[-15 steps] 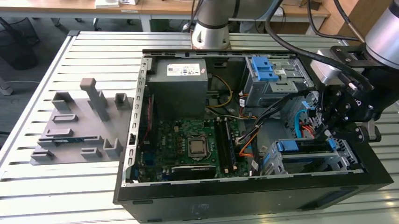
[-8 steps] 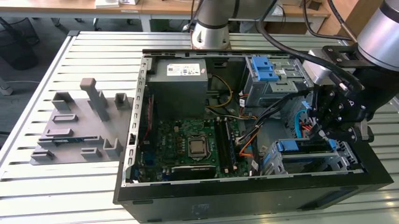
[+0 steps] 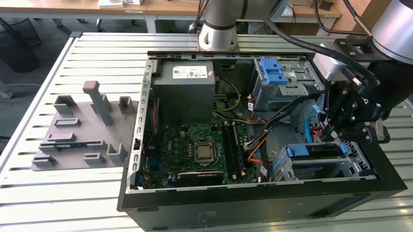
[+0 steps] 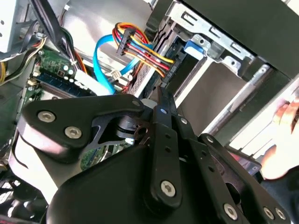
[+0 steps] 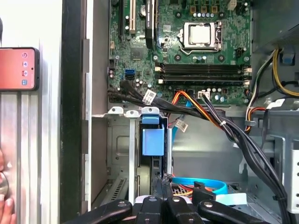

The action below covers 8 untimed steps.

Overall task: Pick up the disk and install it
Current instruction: 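Insert the second disk wire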

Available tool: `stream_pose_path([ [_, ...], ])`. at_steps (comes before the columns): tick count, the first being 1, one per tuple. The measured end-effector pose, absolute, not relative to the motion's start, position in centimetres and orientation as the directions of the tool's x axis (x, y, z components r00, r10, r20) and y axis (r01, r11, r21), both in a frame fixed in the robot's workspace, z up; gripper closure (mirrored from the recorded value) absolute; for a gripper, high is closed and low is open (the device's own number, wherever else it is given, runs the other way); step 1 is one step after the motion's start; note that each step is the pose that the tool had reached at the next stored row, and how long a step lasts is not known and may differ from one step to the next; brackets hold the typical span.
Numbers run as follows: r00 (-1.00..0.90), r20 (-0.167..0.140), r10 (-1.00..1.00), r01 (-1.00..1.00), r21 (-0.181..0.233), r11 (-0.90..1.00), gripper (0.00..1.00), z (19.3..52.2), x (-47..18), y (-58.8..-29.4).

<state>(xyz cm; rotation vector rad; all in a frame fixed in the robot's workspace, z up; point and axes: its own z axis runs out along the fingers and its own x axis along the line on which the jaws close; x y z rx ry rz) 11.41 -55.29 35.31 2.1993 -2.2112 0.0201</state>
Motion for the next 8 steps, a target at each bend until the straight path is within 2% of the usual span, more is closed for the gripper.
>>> stream_pose_path([
  [8, -0.006, 0.025, -1.0, -1.0, -0.004, 0.006, 0.89, 37.0, 10.3, -55.3],
])
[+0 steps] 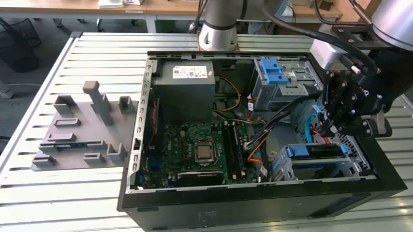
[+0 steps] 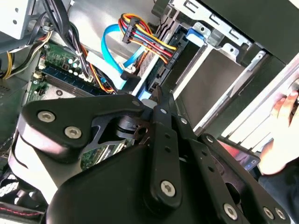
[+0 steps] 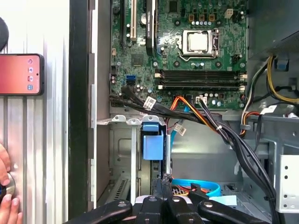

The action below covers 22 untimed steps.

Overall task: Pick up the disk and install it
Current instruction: 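Insert the second disk wire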

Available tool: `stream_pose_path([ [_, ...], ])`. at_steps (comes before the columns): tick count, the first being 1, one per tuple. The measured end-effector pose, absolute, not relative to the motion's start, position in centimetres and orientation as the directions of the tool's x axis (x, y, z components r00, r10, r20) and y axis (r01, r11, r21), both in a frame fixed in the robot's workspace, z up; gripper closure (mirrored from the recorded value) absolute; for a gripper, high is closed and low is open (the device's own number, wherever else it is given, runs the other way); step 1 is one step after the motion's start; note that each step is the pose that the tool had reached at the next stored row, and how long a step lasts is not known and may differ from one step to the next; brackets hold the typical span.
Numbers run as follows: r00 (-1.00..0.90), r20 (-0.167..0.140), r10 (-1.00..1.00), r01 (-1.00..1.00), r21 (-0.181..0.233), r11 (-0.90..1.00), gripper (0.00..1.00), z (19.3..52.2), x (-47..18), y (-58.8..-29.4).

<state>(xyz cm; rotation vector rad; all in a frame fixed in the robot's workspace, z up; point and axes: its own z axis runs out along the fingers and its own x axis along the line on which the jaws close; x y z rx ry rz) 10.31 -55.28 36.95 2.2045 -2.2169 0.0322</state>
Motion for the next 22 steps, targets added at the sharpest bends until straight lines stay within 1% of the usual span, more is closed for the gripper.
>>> stream_pose_path([
  [7, -0.006, 0.025, -1.0, -1.0, -0.005, 0.006, 0.89, 38.3, 10.1, -55.0],
  [22, -0.006, 0.028, -1.0, -1.0, -0.005, 0.005, 0.89, 39.1, 10.0, -52.7],
])
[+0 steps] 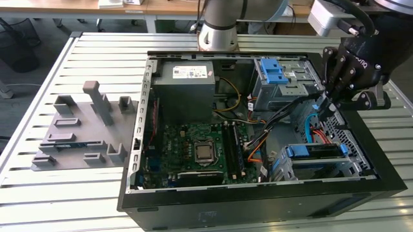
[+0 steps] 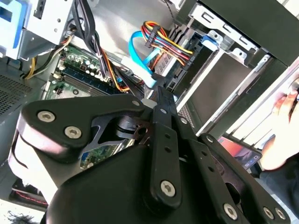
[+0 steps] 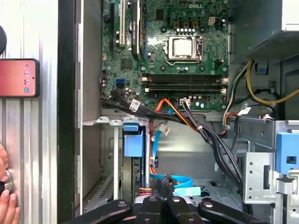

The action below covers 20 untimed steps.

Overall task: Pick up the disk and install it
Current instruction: 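Insert the second disk wire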

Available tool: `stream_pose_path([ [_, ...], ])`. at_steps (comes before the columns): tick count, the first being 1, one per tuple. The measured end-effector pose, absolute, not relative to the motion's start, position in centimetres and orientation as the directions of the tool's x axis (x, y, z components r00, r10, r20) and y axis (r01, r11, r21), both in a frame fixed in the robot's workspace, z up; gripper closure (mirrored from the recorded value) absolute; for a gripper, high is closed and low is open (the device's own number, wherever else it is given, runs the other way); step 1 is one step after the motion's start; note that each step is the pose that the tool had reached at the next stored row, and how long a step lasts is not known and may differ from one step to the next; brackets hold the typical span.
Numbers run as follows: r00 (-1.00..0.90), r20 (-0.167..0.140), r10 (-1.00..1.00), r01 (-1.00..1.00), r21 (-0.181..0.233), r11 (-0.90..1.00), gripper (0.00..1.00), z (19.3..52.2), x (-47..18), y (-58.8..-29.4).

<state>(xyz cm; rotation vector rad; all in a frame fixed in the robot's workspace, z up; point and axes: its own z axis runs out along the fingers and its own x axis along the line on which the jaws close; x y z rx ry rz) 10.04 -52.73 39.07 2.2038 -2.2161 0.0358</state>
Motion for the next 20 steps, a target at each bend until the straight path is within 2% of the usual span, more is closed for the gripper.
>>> stream_pose_path([
  [8, -0.006, 0.039, -0.999, -1.0, -0.005, 0.005, 0.89, 38.9, 10.0, -51.9],
  [9, -0.006, 0.041, -0.999, -1.0, -0.005, 0.005, 0.83, 38.9, 10.0, -51.9],
  [10, -0.006, 0.044, -0.999, -1.0, -0.005, 0.005, 0.83, 38.8, 10.0, -51.8],
  [11, -0.006, 0.047, -0.999, -1.0, -0.005, 0.005, 0.76, 38.8, 10.0, -51.8],
  [20, -0.006, 0.064, -0.998, -1.0, -0.005, 0.005, 0.76, 38.2, 10.1, -51.5],
])
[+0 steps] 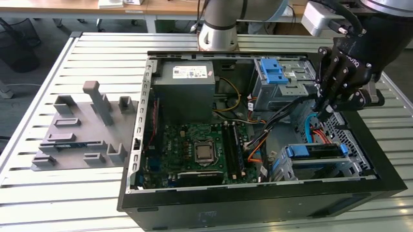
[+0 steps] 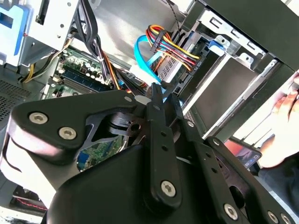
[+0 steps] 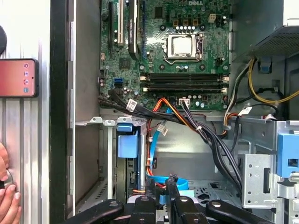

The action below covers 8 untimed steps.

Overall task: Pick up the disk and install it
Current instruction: 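Insert the second disk wire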

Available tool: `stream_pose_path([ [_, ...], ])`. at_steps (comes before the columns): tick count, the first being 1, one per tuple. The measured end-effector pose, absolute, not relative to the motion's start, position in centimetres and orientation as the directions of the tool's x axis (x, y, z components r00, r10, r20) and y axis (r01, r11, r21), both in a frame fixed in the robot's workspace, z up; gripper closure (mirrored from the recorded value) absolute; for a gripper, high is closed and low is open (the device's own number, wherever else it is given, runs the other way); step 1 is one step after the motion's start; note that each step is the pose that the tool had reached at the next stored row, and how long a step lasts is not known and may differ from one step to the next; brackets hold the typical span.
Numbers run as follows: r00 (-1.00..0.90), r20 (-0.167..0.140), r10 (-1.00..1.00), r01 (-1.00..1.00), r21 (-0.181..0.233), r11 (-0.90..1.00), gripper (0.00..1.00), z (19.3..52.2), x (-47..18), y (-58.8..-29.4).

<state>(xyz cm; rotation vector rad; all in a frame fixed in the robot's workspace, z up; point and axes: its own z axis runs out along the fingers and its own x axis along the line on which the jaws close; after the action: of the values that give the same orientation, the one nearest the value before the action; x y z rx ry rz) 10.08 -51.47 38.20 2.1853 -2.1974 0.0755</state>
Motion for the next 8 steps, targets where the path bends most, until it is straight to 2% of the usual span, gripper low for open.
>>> stream_pose_path([
  [8, -0.006, 0.117, -0.993, -1.0, -0.005, 0.005, 0.76, 37.53, 10.1, -51.35],
])
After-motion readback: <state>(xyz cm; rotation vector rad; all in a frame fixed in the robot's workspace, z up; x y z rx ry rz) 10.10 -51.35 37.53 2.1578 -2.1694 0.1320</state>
